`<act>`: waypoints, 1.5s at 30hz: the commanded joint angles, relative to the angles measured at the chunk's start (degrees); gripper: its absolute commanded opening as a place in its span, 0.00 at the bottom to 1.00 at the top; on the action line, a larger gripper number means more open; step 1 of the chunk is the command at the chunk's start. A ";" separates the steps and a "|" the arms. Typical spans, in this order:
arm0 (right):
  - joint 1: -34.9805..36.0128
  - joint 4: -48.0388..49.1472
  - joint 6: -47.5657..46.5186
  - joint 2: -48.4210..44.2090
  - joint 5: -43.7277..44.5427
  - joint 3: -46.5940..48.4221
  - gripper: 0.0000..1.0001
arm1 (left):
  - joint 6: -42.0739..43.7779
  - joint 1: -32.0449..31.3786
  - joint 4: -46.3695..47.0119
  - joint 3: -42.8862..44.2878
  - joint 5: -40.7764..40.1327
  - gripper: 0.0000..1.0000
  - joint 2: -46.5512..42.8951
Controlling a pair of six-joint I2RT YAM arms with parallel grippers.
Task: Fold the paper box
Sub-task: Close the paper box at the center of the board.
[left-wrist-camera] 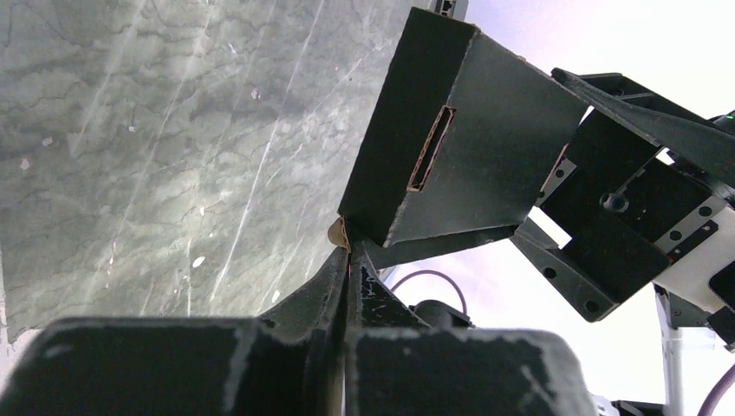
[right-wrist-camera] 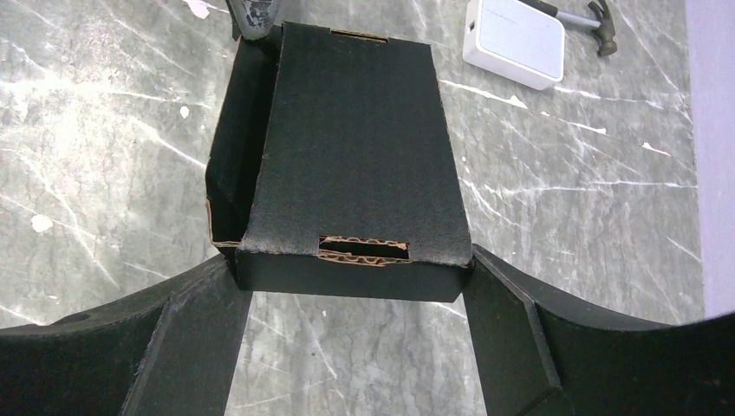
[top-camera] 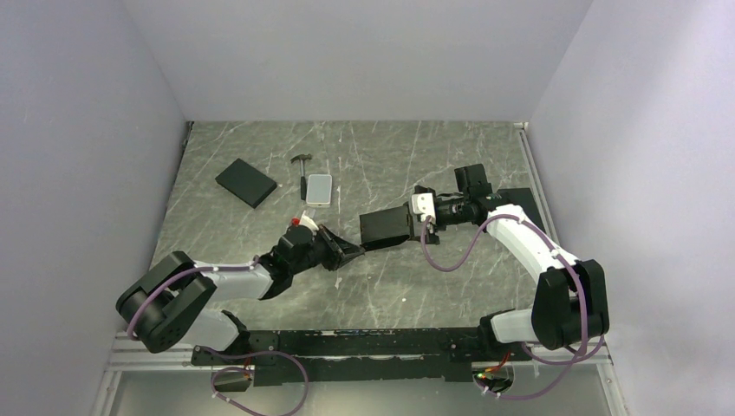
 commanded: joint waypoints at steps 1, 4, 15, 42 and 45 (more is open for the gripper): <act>0.19 0.67 -1.08 0.03 -2.73 0.07 0.00 | 3.24 -0.24 -2.95 2.42 -1.21 0.03 -1.76; 0.26 0.70 -1.07 0.28 -2.59 -0.03 0.00 | 5.47 -0.28 -6.01 3.55 -1.13 0.02 -2.93; 0.50 0.91 -0.66 0.68 -2.24 0.00 0.00 | 15.86 -0.88 -17.96 8.14 -0.60 0.06 -5.99; 1.00 1.06 -0.28 1.44 -2.30 -0.09 0.00 | 12.14 -1.62 -16.98 5.23 -4.61 0.28 -7.40; 1.10 0.93 -0.33 1.36 -2.31 -0.05 0.00 | 11.38 -1.66 -16.28 5.04 -4.55 0.28 -6.64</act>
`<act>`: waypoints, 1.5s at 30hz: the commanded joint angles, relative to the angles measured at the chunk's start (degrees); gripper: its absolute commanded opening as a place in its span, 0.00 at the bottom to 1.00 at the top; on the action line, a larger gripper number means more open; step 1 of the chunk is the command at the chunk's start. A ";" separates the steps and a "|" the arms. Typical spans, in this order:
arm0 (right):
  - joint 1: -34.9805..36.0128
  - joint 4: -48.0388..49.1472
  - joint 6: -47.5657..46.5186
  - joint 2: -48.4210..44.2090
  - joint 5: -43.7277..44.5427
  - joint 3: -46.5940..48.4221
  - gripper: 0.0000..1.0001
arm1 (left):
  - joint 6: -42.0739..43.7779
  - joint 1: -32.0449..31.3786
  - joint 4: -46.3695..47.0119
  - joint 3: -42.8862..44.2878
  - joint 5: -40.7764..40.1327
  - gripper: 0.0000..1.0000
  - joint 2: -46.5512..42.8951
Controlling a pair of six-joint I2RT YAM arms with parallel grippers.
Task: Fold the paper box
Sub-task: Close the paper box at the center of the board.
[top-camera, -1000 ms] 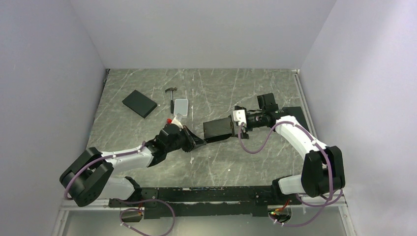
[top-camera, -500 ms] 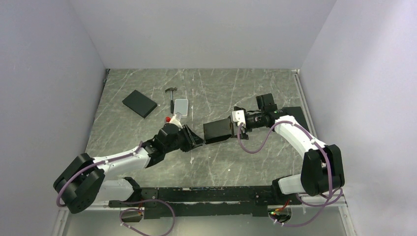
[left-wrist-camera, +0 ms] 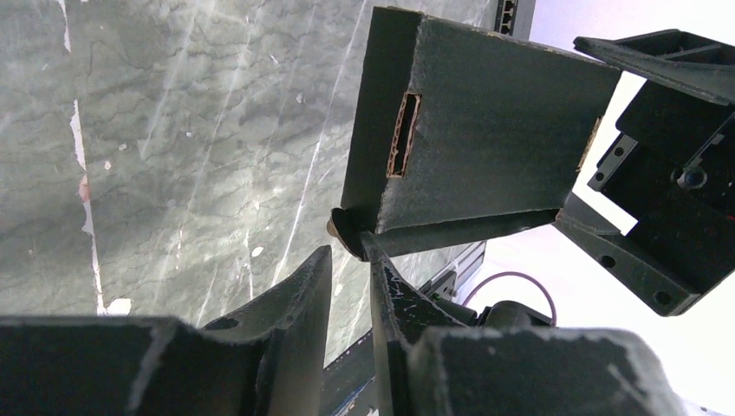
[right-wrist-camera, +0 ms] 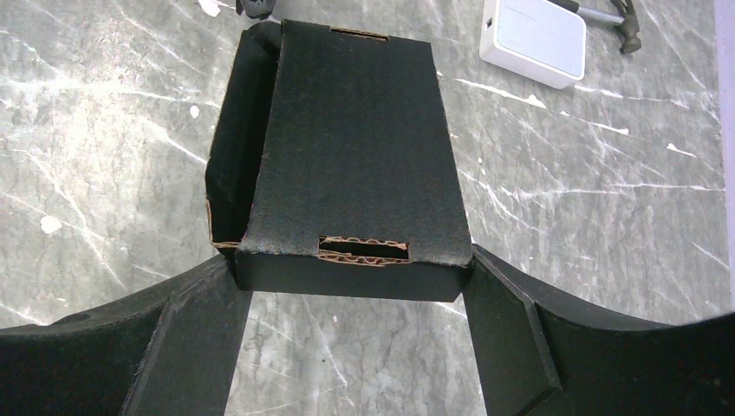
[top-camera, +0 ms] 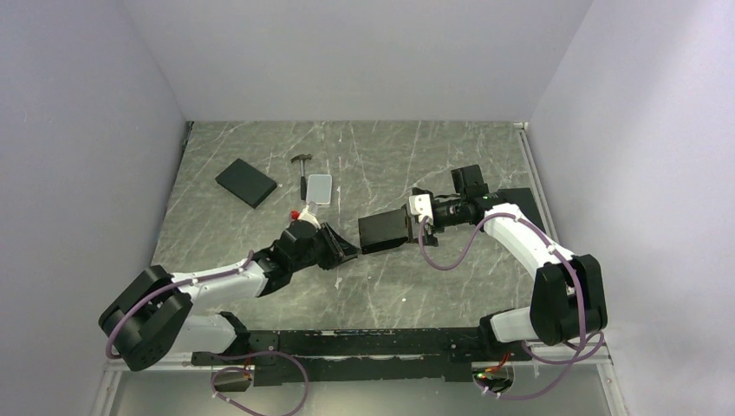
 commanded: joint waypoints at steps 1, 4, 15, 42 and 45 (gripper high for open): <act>0.30 0.82 -0.43 -0.10 -2.58 0.11 0.00 | -2.22 -0.27 3.79 -0.54 -0.26 0.28 1.09; 0.35 0.73 -0.46 -0.07 -2.71 0.15 0.00 | -3.23 -0.22 5.95 -1.21 -0.42 0.28 2.09; 0.61 0.42 -0.70 -0.09 -2.82 0.15 0.00 | -5.85 -0.03 9.63 -1.88 -0.11 0.21 4.63; 3.71 13.71 19.01 2.34 3.08 -1.36 0.00 | 13.58 -0.11 0.17 1.97 -3.21 0.00 -0.41; 4.21 16.20 22.21 2.59 4.36 -1.88 0.00 | 16.12 -0.10 -0.28 2.06 -3.83 0.00 -1.52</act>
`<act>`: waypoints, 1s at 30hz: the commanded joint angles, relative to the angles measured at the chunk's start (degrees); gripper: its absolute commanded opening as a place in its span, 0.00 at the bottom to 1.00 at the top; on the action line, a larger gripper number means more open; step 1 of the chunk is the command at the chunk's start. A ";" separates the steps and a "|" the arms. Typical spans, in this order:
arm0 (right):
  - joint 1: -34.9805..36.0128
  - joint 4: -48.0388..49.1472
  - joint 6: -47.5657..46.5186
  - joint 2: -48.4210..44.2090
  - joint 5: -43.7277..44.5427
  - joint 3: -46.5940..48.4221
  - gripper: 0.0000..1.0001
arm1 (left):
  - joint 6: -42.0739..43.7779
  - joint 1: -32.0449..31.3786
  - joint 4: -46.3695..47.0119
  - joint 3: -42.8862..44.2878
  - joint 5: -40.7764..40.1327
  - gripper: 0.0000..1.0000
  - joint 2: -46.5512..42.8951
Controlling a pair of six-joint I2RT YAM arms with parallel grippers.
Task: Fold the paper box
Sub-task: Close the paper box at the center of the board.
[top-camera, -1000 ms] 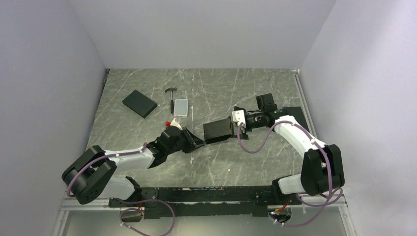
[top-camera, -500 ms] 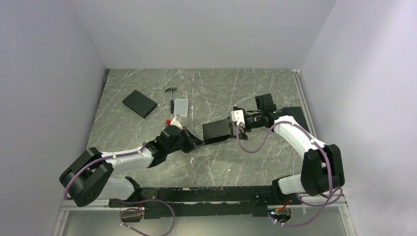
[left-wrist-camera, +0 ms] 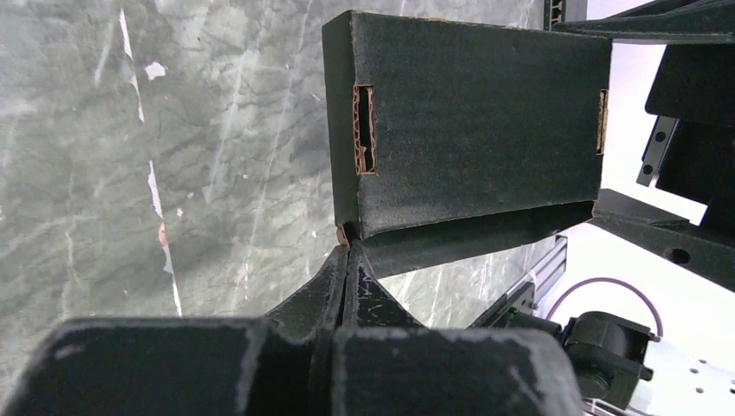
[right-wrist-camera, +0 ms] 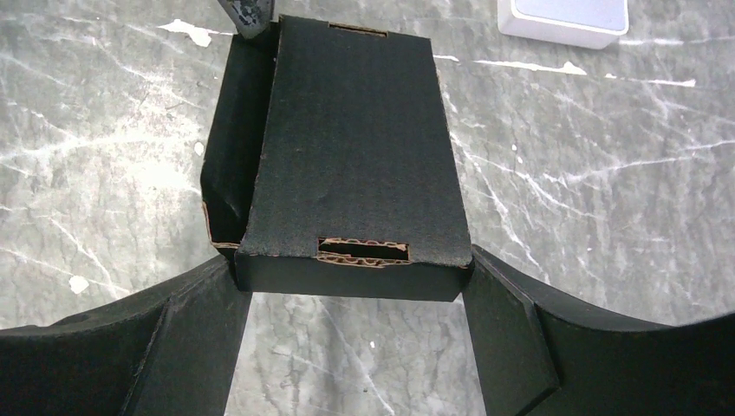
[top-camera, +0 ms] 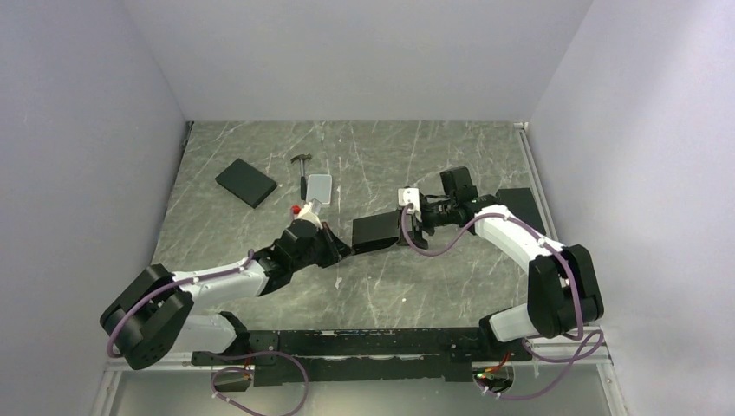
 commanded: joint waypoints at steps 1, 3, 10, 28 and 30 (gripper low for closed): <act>0.81 8.23 7.26 0.16 1.48 -0.47 0.00 | 5.85 -0.21 -0.19 1.91 -0.98 0.00 -2.90; 1.37 9.55 7.95 0.48 2.26 -1.08 0.00 | 7.29 -0.17 -1.04 2.51 -1.15 0.00 -3.05; 3.24 14.63 11.91 1.43 5.05 -3.61 0.00 | 11.53 -0.20 -5.79 4.99 -1.19 0.00 -2.38; 5.05 16.99 14.16 3.14 7.73 -3.87 0.00 | 17.33 1.02 -6.88 8.80 5.41 0.00 3.15; 5.12 16.86 13.94 3.51 7.80 -3.94 0.00 | 17.06 1.71 -6.75 9.06 6.56 0.03 3.79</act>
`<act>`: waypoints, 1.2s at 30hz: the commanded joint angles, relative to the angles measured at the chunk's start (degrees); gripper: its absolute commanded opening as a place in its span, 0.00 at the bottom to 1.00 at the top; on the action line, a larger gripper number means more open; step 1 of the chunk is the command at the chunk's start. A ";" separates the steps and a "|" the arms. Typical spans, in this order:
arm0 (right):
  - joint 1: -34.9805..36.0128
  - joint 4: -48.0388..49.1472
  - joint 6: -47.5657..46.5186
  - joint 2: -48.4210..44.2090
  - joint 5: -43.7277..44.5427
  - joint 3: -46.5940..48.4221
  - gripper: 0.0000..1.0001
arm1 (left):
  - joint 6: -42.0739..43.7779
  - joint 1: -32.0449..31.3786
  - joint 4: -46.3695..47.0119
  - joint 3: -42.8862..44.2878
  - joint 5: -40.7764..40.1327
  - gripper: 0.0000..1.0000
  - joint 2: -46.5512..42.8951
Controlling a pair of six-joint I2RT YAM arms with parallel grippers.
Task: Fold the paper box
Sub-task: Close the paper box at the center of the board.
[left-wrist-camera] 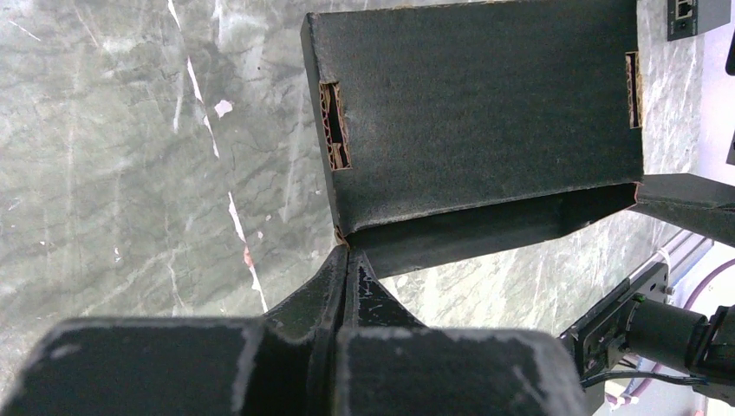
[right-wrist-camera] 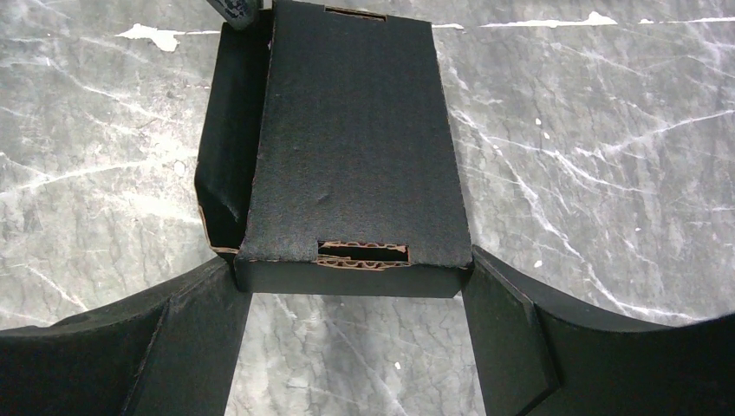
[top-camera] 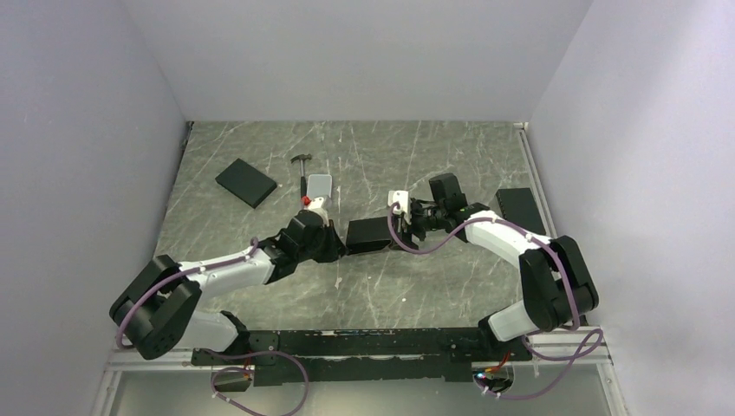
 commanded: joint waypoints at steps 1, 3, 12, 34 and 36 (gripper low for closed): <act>0.52 4.79 0.55 1.09 0.92 0.50 0.00 | 0.14 0.72 3.18 3.23 7.99 0.04 1.07; 0.53 4.51 0.25 1.59 1.06 0.58 0.00 | -0.45 1.65 3.26 3.28 9.18 0.05 1.77; 0.67 3.42 -0.68 2.32 2.59 1.27 0.00 | -4.01 4.88 7.49 0.81 14.22 0.14 1.88; 0.75 2.22 -0.34 3.35 3.90 2.39 0.00 | -10.57 8.86 17.25 -2.07 24.67 0.23 4.01; 0.79 2.26 0.05 3.69 4.55 2.58 0.00 | -10.85 8.85 17.20 -2.00 25.11 0.19 4.21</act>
